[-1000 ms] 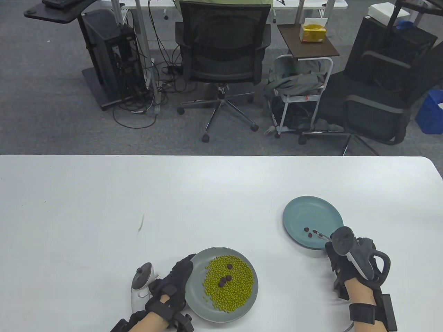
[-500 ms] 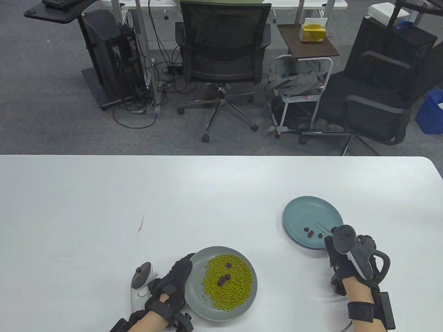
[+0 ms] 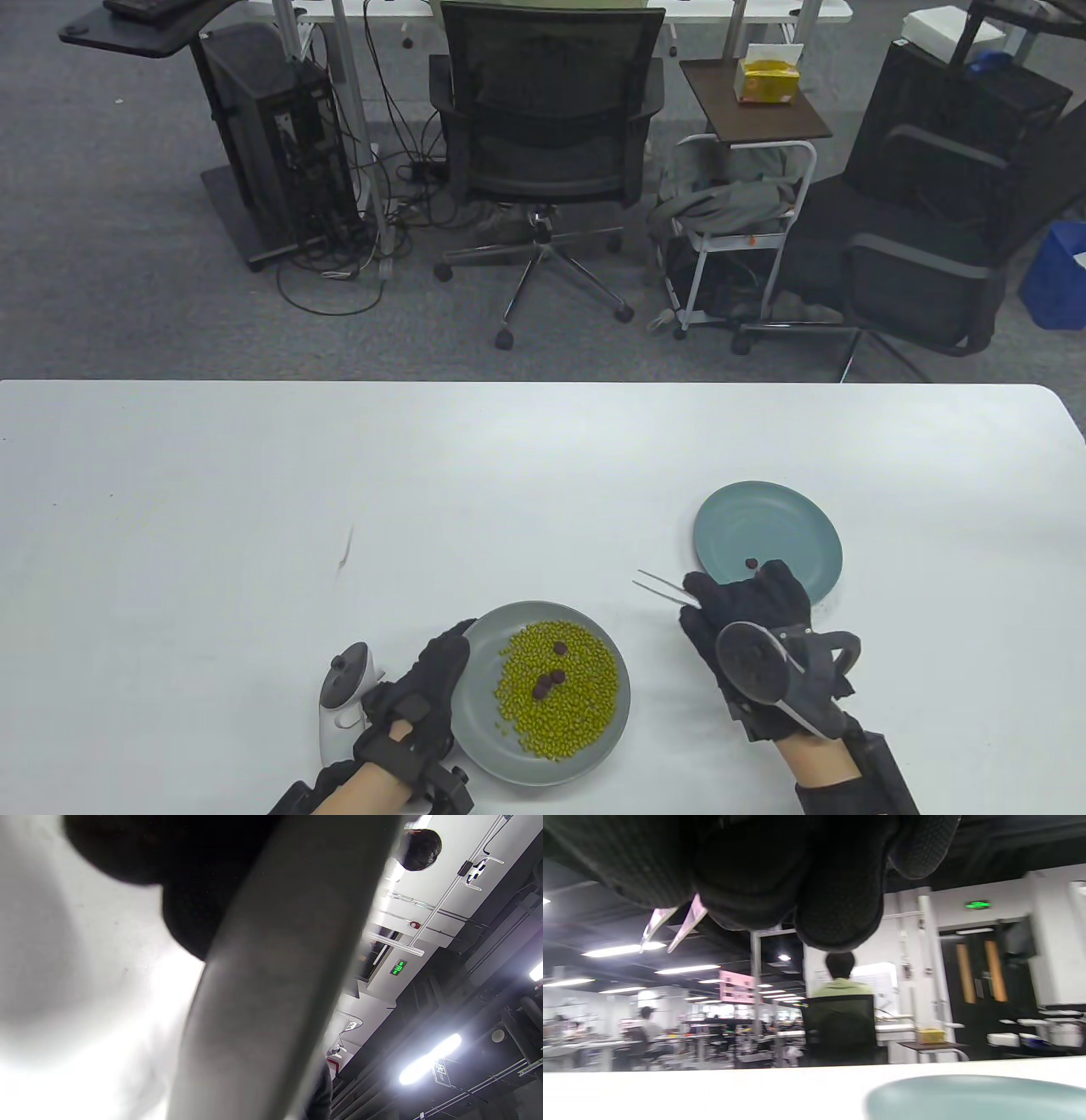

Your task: Pick cranberries with tweezers into plate

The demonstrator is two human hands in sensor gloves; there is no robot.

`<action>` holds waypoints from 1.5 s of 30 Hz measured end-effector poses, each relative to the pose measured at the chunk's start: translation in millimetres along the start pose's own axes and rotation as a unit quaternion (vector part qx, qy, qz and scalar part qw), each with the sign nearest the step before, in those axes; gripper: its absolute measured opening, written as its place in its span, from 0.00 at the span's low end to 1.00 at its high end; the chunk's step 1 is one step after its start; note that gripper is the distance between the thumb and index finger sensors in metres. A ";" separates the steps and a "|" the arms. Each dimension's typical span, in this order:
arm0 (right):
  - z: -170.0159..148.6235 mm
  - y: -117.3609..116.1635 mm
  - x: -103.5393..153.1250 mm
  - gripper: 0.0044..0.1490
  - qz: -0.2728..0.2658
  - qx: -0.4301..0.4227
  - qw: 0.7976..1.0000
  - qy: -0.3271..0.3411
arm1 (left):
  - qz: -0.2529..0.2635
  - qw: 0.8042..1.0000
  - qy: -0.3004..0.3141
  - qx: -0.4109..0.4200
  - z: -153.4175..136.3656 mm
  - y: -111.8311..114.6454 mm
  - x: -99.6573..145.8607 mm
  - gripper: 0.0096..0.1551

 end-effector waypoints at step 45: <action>23.0 5.6 4.8 0.30 -0.021 -0.001 0.998 0.059 | -0.005 1.000 -0.002 -0.007 -1.6 2.3 -0.2 0.36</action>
Point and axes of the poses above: the tracker on the back of each hand, its own z axis roughly to the thumb side, its own x axis roughly from the fingertips to the wrist, y = z × x, the point moved 2 cm from there along -x, roughly from the wrist to the fingertips, and after that the axes turned 2 degrees about -z, right-handed, at the moved point
